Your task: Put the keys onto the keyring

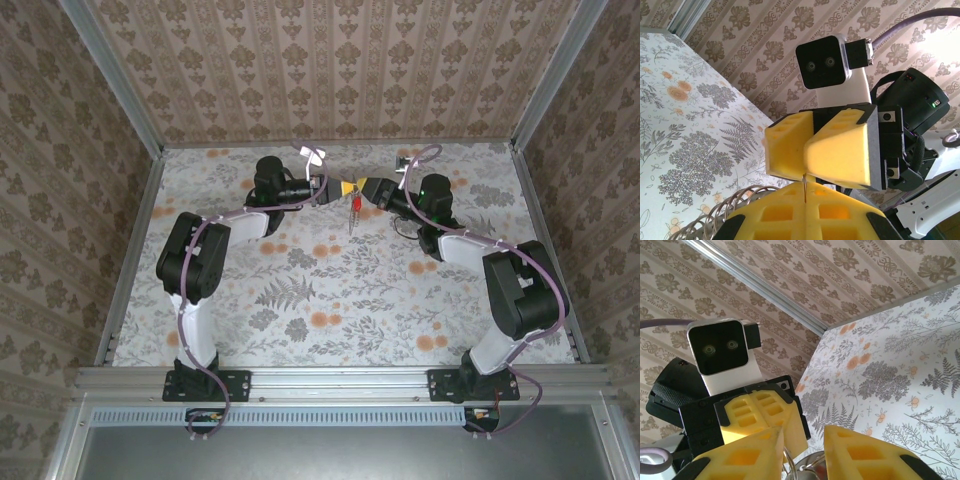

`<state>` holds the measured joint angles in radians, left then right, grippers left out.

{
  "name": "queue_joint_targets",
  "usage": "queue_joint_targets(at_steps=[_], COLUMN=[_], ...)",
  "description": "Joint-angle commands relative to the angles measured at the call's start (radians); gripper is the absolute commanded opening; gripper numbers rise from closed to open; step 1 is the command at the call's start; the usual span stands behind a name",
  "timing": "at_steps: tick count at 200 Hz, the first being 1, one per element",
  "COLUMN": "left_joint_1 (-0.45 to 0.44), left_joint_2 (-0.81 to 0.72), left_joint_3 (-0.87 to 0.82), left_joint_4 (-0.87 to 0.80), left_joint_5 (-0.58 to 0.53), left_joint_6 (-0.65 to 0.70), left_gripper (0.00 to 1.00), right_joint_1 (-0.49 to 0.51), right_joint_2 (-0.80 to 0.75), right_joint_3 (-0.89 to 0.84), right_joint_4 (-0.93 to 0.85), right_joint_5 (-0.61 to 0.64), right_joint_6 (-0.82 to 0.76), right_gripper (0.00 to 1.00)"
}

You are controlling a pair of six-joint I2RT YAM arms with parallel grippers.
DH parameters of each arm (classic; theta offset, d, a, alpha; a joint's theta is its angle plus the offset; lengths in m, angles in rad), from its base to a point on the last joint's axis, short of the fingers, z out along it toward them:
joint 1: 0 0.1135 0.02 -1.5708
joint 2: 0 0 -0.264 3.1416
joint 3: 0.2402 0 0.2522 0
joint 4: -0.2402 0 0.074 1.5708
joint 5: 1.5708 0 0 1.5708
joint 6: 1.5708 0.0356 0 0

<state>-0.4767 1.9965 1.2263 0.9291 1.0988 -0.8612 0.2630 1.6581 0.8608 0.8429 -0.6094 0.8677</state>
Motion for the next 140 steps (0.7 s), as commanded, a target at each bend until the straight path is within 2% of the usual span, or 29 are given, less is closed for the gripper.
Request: queue_joint_targets(at_steps=[1, 56, 80, 105, 140], left_joint_1=[-0.002, -0.001, -0.002, -0.002, 0.006], left_joint_2=[-0.001, 0.000, 0.003, 0.005, 0.000], left_joint_3=[0.001, 0.005, 0.008, 0.011, 0.009], left_joint_4=[0.057, 0.056, 0.057, 0.057, 0.049], left_joint_5=[0.001, -0.001, -0.001, -0.001, 0.001], left_joint_6=[-0.009, -0.009, -0.010, -0.013, -0.009], left_gripper=[0.00, 0.00, 0.00, 0.00, 0.00], right_joint_1=[0.012, 0.014, 0.013, 0.012, 0.004], right_joint_2=[0.019, 0.017, 0.016, 0.015, 0.000], right_joint_3=[0.030, 0.011, -0.006, -0.004, 0.012], right_joint_4=[0.035, 0.041, 0.048, 0.047, -0.001], right_joint_5=[-0.024, -0.046, -0.051, -0.059, -0.066], right_joint_6=[-0.003, -0.008, -0.010, -0.016, -0.060], right_gripper=[0.29, 0.26, 0.19, 0.00, 0.00])
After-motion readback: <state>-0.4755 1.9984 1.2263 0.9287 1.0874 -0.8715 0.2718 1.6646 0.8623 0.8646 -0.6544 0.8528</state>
